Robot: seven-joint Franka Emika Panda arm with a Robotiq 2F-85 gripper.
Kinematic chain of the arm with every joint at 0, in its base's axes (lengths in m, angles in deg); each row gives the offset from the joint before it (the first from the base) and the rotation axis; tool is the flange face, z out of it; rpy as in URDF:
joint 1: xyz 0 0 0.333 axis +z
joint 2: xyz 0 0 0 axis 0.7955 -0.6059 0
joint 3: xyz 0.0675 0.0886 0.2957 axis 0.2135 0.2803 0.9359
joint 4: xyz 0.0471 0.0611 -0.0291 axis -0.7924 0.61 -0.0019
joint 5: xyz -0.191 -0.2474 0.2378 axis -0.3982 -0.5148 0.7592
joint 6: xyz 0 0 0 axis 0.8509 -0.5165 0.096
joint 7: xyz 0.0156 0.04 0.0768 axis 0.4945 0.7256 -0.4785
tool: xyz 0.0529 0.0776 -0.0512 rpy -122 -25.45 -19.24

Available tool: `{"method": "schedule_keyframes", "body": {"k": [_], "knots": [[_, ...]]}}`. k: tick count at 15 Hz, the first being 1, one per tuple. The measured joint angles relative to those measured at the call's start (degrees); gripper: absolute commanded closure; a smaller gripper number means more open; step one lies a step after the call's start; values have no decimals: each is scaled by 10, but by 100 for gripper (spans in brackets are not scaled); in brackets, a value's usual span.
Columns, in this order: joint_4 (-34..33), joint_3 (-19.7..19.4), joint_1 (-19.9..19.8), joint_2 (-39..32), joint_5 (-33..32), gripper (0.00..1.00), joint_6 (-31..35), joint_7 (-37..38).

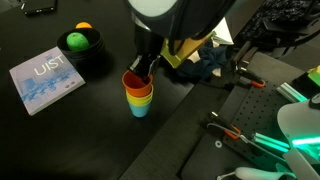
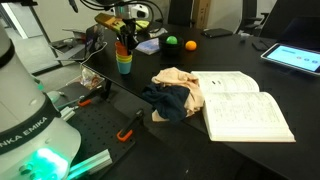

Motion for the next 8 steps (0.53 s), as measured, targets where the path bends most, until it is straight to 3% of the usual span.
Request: {"method": "schedule_keyframes", "body": {"k": [8], "knots": [[-6,33,1,20,49,99,-33,-3]]}}
